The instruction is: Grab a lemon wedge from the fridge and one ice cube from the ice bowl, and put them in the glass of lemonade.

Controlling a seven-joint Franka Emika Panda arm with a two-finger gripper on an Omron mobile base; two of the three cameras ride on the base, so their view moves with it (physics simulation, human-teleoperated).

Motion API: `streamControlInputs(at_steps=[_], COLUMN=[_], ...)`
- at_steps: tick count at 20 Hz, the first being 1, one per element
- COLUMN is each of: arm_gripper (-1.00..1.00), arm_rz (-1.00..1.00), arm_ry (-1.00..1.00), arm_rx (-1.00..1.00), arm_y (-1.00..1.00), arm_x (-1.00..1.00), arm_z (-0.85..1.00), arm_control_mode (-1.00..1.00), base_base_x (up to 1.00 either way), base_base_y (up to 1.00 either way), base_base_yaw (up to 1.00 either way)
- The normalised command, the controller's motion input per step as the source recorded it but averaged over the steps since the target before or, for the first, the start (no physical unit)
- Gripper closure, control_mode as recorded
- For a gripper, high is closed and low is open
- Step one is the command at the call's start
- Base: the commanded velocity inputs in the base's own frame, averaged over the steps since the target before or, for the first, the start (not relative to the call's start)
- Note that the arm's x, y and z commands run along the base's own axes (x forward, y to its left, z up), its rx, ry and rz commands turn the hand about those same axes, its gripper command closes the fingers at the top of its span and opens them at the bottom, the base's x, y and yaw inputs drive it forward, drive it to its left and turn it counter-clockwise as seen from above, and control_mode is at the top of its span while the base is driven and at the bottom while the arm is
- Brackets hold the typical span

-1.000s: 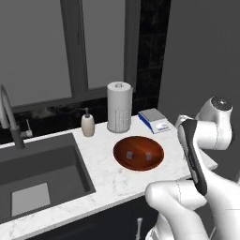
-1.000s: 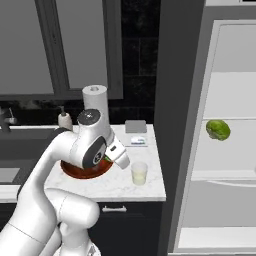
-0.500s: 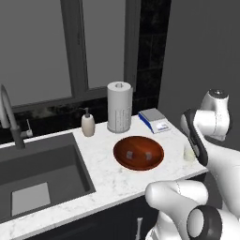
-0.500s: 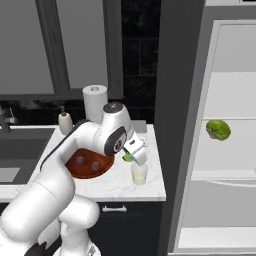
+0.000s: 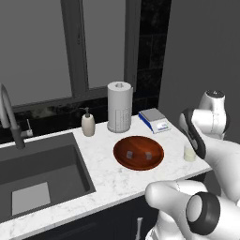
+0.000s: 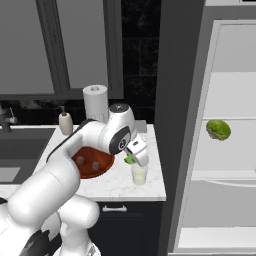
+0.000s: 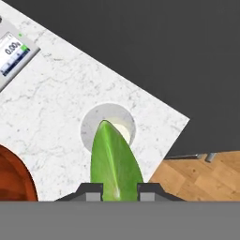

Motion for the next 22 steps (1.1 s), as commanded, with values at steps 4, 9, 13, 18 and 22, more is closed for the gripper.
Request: streamControlInputs(at_steps=[4, 9, 13, 18, 22], arm_gripper=[1.0, 1.0, 1.0, 1.0, 1.0], arm_rz=[0.01, 0.01, 0.01, 0.01, -0.08], arm_ry=[-0.02, -0.05, -0.05, -0.02, 0.0], arm_rx=[0.0, 0.0, 0.0, 0.0, 0.0], arm_y=[0.01, 0.0, 0.0, 0.1, 0.28], arm_x=[0.0, 0.0, 0.0, 0.0, 0.11], arm_z=[-0.37, -0.17, -0.08, 0.0, 0.0], arm_control_mode=[-1.0, -1.0, -1.0, -1.0, -1.0], base_base_x=[0.0, 0.0, 0.0, 0.0, 0.0], base_base_y=[0.0, 0.0, 0.0, 0.0, 0.0], base_base_yaw=[0.0, 0.0, 0.0, 0.0, 0.0])
